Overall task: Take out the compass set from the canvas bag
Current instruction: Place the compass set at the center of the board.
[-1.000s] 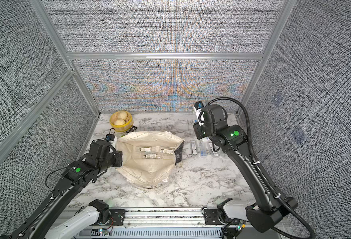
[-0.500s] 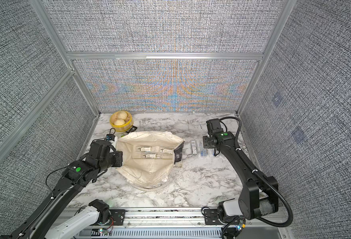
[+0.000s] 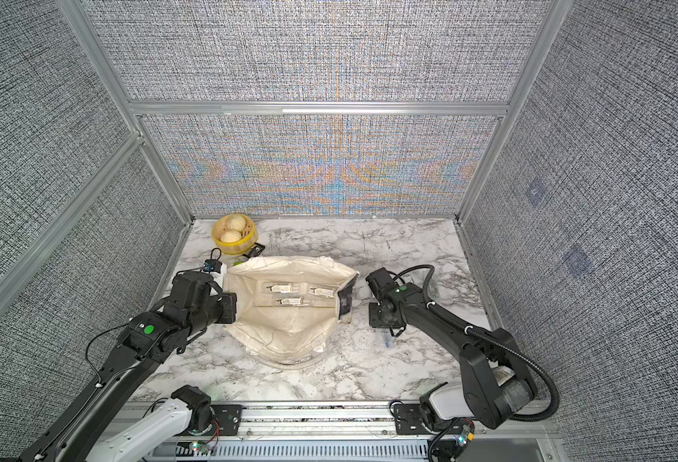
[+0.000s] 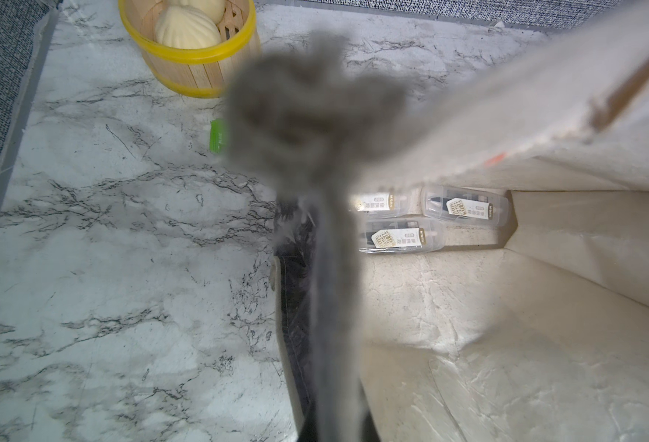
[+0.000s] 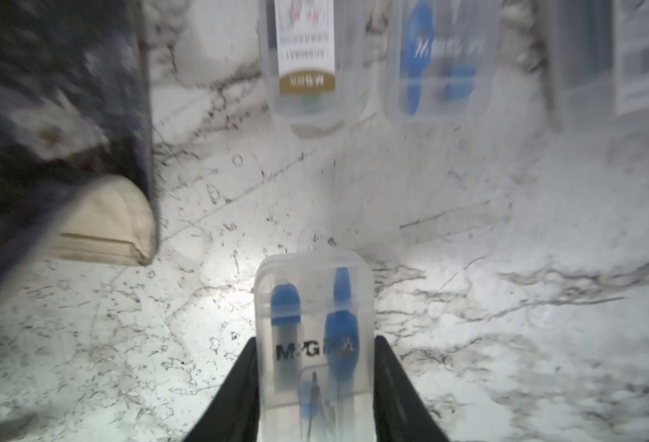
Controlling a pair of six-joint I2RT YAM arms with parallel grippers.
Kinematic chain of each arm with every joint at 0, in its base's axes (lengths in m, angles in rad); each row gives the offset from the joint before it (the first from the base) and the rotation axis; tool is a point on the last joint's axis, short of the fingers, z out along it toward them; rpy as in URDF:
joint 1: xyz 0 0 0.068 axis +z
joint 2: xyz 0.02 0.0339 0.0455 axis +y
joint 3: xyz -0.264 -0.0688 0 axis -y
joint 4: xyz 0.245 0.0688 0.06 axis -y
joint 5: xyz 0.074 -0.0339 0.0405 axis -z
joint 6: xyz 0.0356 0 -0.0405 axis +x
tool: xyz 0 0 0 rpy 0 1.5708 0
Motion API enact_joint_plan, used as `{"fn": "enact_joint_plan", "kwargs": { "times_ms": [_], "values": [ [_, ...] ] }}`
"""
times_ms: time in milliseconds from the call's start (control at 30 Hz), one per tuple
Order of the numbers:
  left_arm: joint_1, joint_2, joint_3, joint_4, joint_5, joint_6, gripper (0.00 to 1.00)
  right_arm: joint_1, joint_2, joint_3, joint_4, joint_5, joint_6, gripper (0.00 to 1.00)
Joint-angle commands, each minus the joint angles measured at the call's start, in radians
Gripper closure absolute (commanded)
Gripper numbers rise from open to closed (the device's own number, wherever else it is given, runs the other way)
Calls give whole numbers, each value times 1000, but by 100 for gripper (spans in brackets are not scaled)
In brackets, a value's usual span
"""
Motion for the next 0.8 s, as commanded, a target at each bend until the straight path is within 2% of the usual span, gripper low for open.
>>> {"fn": "enact_joint_plan", "kwargs": {
  "times_ms": [0, 767],
  "values": [
    [1, -5, 4, 34, -8, 1, 100, 31, 51, -6, 32, -5, 68, 68],
    [2, -3, 1, 36, -9, 2, 100, 43, 121, -22, 87, 105, -16, 62]
  ]
}}
